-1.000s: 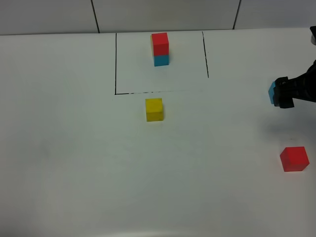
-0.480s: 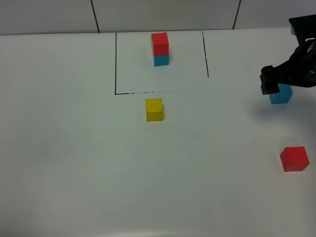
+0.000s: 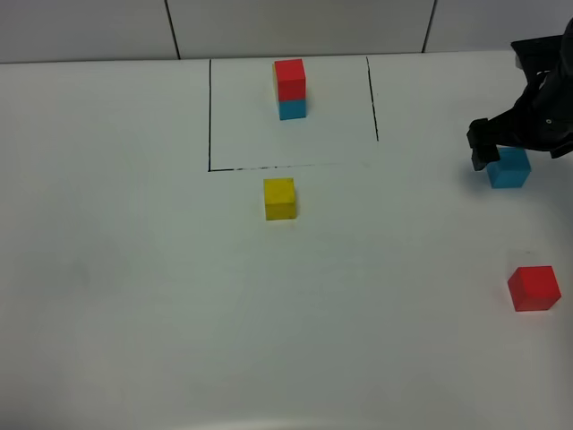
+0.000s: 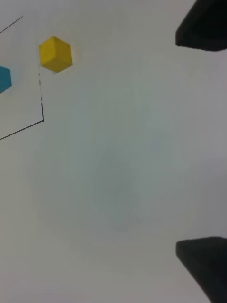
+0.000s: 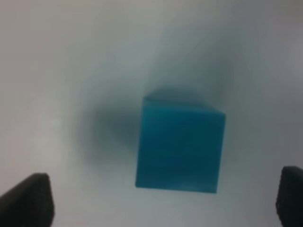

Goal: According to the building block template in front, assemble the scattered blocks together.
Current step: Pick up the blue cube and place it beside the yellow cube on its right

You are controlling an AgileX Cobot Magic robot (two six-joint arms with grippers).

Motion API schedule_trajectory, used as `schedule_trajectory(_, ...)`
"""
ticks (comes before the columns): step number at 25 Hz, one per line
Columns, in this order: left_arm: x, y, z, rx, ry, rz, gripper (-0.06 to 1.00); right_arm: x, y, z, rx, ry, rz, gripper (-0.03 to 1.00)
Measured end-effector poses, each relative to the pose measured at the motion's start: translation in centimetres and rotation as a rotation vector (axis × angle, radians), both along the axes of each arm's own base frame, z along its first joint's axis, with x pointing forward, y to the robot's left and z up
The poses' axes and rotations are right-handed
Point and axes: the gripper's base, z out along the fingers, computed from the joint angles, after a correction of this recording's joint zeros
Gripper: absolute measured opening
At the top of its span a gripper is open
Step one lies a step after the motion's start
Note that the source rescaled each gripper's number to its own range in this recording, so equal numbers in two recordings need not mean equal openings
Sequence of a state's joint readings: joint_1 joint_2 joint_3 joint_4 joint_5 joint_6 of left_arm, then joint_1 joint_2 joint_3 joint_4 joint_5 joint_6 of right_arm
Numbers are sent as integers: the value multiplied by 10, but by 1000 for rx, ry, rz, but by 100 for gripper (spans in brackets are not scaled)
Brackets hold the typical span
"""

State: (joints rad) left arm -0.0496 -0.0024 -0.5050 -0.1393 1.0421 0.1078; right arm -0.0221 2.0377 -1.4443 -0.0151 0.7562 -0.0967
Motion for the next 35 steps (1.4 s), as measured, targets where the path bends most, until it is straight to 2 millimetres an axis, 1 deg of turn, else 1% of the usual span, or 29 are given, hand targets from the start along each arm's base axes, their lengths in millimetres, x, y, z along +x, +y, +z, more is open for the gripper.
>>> schedule_trajectory(7, 0, 0, 0, 0, 0, 0, 76, 6, -9, -21, 5, 27, -15, 89)
schedule_trajectory(12, 0, 0, 0, 0, 0, 0, 76, 14, -12, -25, 18, 11, -22, 88)
schedule_trajectory(17, 0, 0, 0, 0, 0, 0, 76, 24, -12, -34, 30, 14, -30, 87)
schedule_trajectory(20, 0, 0, 0, 0, 0, 0, 76, 26, -12, -38, 34, 23, -33, 85)
schedule_trajectory(24, 0, 0, 0, 0, 0, 0, 76, 24, -18, -43, 36, 49, -47, 82)
schedule_trajectory(27, 0, 0, 0, 0, 0, 0, 76, 23, -22, -43, 37, 60, -57, 75)
schedule_trajectory(29, 0, 0, 0, 0, 0, 0, 76, 22, -23, -43, 37, 65, -59, 67)
schedule_trajectory(31, 0, 0, 0, 0, 0, 0, 76, 22, -23, -43, 37, 68, -59, 56)
schedule_trajectory(32, 0, 0, 0, 0, 0, 0, 76, 22, -23, -43, 37, 69, -58, 46)
schedule_trajectory(34, 0, 0, 0, 0, 0, 0, 76, 22, -23, -44, 37, 72, -57, 23)
schedule_trajectory(35, 0, 0, 0, 0, 0, 0, 76, 22, -23, -44, 37, 72, -57, 6)
